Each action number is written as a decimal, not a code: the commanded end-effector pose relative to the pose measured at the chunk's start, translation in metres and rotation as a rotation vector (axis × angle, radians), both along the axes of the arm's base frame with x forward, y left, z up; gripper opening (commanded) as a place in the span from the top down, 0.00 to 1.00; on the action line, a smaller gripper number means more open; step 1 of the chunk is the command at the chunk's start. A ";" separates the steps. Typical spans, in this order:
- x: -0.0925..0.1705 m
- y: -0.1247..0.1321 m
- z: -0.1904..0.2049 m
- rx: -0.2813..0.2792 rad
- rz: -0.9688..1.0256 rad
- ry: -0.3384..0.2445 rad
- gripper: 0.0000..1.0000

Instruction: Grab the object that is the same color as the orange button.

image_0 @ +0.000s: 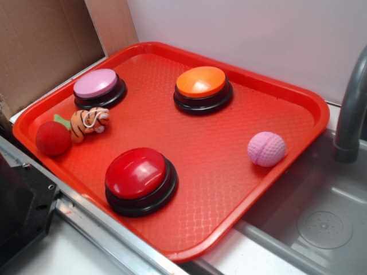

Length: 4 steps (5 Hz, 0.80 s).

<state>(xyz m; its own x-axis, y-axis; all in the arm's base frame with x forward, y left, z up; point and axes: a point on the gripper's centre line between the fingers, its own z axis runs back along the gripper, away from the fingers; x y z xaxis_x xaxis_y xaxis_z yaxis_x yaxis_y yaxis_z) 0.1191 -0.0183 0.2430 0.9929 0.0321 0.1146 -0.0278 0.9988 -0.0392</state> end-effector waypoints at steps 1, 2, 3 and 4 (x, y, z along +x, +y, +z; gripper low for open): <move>0.000 0.000 0.000 0.000 0.000 0.000 0.00; 0.005 0.002 -0.010 -0.053 0.185 -0.022 0.00; 0.011 0.009 -0.034 -0.101 0.393 -0.017 0.00; 0.023 0.025 -0.062 -0.111 0.643 -0.032 0.00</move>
